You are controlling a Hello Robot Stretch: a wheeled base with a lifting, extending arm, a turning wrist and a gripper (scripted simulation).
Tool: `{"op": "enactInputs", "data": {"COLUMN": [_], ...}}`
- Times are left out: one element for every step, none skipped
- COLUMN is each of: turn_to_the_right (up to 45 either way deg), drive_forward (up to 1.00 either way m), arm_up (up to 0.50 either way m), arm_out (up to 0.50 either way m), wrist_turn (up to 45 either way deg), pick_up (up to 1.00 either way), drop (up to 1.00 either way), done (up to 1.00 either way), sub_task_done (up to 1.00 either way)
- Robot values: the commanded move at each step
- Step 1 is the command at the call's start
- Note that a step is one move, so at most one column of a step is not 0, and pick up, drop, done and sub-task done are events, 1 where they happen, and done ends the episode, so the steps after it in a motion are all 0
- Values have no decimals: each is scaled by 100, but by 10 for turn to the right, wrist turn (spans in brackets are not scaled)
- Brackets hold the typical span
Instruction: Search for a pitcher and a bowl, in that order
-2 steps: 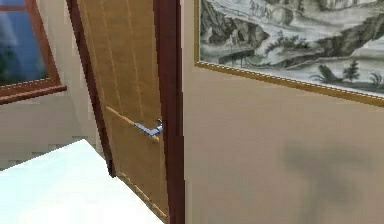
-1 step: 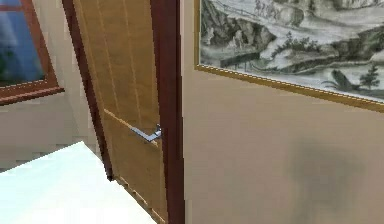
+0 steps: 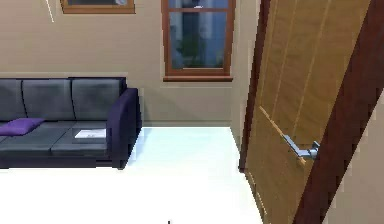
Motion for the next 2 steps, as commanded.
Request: {"op": "enactInputs", "data": {"turn_to_the_right": [-330,0], "drive_forward": [0,30], "arm_up": [0,0], "arm_out": [0,0], "wrist_turn": [0,0], "pick_up": [0,0], "drop": [0,0], "done": [0,0], "sub_task_done": [0,0]}}
